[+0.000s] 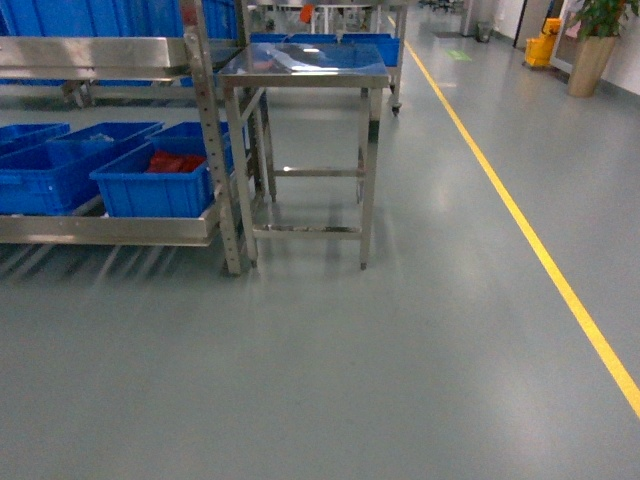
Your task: Sort blue parts and orange caps into right shelf containers
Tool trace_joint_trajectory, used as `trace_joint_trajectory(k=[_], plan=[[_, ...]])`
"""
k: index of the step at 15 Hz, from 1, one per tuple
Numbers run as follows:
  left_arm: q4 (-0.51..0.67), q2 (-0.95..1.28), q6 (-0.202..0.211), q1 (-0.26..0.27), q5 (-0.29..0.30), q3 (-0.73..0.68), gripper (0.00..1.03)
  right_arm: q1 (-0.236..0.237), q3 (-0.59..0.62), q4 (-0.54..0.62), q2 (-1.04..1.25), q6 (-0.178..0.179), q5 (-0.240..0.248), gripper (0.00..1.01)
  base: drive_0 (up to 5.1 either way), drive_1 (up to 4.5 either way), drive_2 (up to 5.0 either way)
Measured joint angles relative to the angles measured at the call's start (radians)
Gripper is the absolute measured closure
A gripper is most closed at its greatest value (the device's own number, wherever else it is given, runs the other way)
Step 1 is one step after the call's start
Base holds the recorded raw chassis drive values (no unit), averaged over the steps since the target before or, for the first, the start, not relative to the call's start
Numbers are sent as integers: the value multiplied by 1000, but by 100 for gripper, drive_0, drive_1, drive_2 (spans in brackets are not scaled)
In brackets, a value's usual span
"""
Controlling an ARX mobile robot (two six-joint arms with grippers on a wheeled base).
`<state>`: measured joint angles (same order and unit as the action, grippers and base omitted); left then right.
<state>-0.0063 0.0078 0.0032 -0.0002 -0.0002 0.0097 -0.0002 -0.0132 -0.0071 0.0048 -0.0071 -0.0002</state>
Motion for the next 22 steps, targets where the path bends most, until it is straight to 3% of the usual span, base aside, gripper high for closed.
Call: trace_joint_trajectory(k=[22], plan=[[0, 0, 0, 0, 0, 0, 59, 0, 0, 0, 0, 0, 0, 60, 5, 438, -429]])
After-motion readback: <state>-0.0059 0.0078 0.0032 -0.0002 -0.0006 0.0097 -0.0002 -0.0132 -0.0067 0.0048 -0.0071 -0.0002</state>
